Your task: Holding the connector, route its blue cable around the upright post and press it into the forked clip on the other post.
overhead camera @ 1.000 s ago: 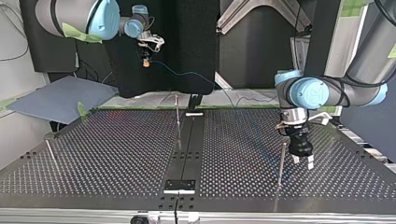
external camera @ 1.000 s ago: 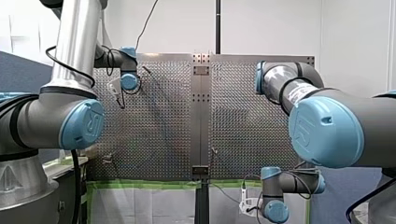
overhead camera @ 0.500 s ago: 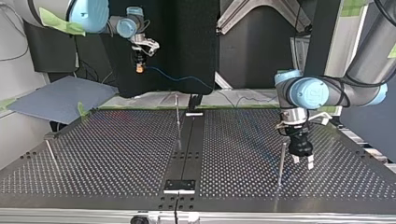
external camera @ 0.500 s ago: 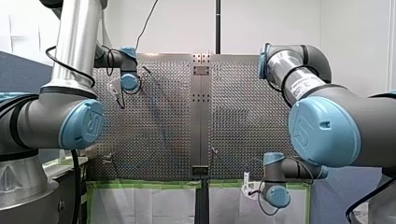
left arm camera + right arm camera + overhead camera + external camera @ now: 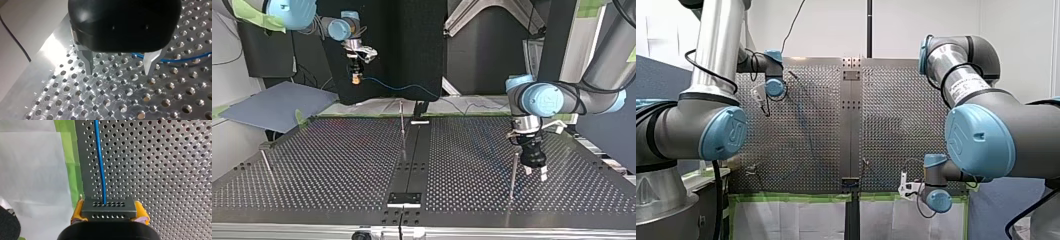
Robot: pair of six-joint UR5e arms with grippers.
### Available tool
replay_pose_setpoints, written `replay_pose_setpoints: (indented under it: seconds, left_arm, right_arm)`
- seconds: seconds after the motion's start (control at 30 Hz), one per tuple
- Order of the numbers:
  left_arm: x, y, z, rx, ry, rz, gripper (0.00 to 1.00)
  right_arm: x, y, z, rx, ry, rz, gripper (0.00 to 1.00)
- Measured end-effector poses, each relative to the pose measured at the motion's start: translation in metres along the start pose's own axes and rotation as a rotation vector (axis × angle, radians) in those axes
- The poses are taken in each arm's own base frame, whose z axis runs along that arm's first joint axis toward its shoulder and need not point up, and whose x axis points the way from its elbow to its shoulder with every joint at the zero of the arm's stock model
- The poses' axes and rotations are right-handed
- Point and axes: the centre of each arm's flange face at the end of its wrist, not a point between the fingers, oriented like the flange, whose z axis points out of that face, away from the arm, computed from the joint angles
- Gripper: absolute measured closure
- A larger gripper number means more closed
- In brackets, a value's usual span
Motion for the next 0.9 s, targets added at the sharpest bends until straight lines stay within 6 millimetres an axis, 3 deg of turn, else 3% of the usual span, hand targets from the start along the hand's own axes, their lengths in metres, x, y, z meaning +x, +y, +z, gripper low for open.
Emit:
replay_pose_setpoints:
  seconds: [0.9]
  left_arm:
    - [0.007, -0.003, -0.012, -0.024, 0.071, -0.061, 0.01]
  right_arm:
    - [0.001, 0.003, 0.002, 0.063, -0.007, -0.017, 1.00]
